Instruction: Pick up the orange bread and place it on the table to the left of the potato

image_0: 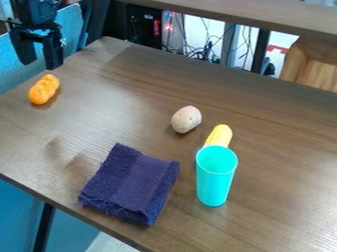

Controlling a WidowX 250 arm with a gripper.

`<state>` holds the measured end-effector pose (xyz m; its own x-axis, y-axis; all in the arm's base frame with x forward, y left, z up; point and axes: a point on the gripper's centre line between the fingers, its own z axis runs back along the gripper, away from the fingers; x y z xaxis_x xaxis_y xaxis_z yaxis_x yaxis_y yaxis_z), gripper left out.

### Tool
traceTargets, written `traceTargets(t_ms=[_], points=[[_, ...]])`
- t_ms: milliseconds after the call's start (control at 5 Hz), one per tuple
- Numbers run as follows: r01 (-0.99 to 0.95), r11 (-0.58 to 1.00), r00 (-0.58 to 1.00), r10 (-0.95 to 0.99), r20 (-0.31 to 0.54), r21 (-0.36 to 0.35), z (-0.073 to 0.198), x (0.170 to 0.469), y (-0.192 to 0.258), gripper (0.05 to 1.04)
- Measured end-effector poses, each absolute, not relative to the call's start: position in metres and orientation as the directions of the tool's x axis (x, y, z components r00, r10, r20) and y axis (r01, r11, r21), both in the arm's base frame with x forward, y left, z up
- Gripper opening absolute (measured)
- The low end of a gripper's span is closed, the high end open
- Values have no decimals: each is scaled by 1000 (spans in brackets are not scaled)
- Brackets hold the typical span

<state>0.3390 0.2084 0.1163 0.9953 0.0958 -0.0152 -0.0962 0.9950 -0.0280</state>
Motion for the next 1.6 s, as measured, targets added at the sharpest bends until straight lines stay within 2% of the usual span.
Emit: traceTargets(t_ms=[200, 400, 600, 800, 1200, 1400, 1600], points=[[-95, 994, 994, 92, -55, -48, 100, 338, 207, 1001], [-76, 994, 997, 76, -2, -75, 83, 353, 216, 1001], [-117, 991, 989, 123, 82, -72, 75, 363, 236, 1001], [-170, 984, 978, 174, 114, -44, 77, 368, 247, 1001], [-257, 966, 966, 256, 36, 31, 51, 371, 266, 1001], [-278, 960, 960, 279, -4, 38, 38, 382, 263, 1001], [-291, 954, 956, 292, -7, 78, 37, 387, 260, 1001]])
